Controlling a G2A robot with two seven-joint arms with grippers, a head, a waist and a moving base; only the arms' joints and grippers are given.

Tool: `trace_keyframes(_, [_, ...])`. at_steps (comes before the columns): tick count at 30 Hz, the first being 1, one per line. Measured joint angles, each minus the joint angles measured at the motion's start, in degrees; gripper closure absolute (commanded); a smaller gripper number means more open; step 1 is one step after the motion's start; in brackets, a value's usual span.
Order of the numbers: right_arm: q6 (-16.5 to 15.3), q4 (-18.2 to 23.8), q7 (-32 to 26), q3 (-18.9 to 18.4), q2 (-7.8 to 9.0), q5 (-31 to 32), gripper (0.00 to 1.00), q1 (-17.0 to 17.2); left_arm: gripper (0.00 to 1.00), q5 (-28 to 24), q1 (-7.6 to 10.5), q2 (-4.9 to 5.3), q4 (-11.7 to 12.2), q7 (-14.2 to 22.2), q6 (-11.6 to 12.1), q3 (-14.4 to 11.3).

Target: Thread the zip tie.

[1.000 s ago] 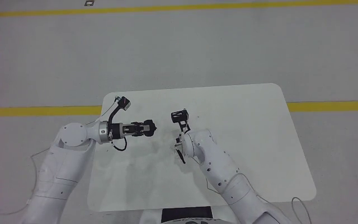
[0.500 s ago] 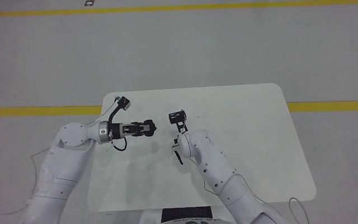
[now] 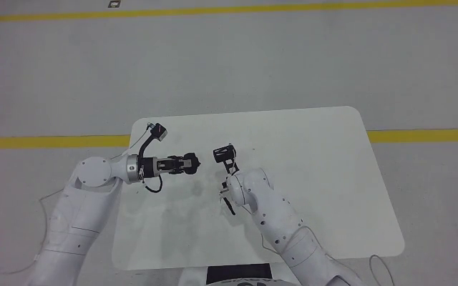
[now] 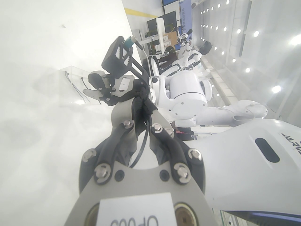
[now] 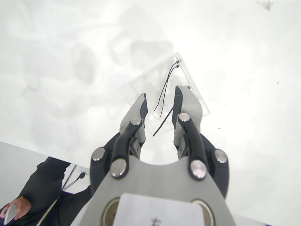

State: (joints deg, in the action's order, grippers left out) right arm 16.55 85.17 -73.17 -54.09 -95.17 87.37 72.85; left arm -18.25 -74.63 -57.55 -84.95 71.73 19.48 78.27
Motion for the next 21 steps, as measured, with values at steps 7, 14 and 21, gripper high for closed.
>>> trace_keyframes(7, [0.1,-2.3,0.7,-0.1,-0.21,-0.8,0.78,-0.8,1.0,0.0,0.0,0.0,0.0,0.0,0.0,0.0])
trace_keyframes(14, [0.5,-4.8,1.5,0.1,-0.52,-1.7,0.82,-2.0,1.0,0.0,0.0,0.0,0.0,0.0,0.0,0.0])
trace_keyframes(21, [1.2,-7.5,1.8,0.6,-0.92,-2.4,0.82,-3.3,1.0,0.0,0.0,0.0,0.0,0.0,0.0,0.0])
